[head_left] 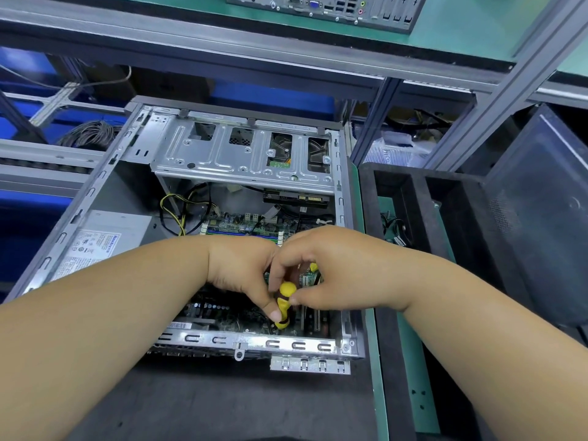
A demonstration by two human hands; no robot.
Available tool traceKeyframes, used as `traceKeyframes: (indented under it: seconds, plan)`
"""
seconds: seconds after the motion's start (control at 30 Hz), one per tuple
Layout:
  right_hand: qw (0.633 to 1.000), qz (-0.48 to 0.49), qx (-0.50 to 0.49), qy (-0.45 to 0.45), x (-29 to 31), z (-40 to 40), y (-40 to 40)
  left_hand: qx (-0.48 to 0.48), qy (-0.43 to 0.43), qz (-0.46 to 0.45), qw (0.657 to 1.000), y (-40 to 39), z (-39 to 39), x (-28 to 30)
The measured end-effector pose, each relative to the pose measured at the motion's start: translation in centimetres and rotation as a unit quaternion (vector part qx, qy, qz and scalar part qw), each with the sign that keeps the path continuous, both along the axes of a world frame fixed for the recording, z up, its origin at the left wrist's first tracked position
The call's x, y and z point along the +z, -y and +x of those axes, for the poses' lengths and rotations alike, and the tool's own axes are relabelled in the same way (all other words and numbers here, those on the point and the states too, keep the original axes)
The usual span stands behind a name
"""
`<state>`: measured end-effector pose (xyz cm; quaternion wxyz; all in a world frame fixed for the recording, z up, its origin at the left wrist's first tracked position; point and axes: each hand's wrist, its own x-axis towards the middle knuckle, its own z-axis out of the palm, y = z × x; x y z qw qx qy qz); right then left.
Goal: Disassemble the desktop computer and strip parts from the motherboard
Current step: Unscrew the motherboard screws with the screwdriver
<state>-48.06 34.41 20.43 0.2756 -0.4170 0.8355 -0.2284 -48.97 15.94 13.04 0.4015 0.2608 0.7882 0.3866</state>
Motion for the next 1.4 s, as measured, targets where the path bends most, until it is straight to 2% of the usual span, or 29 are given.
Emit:
traceKeyframes:
  seconds: [0.17, 0.47, 0.57, 0.73, 1.07, 1.4]
  plan:
    - [0.999, 0.013, -0.02, -0.028, -0.5, 0.1, 0.3, 0.012, -0.008, -0.01, 1.0, -0.1, 0.1, -0.1]
    - [1.0, 0.023, 0.02, 0.006, 0.2, 0.0, 0.3, 0.014, 0.027, 0.013, 0.999, 0.3, -0.2, 0.1]
    - [1.0, 0.009, 0.01, 0.01, 0.0, 0.1, 0.0, 0.012, 0.008, 0.005, 1.0, 0.0, -0.1, 0.1]
    - [0.999, 0.011, -0.02, -0.038, -0.6, 0.2, 0.0, 0.011, -0.001, 0.011, 1.0, 0.0, 0.1, 0.1]
    - [0.999, 0.05, -0.001, -0.007, 0.4, 0.1, 0.3, 0.014, 0.035, 0.031, 0.999, 0.2, -0.2, -0.2]
    - [0.999, 0.007, -0.031, -0.038, -0.3, 0.3, 0.2, 0.009, 0.015, 0.026, 1.0, -0.1, 0.1, -0.1]
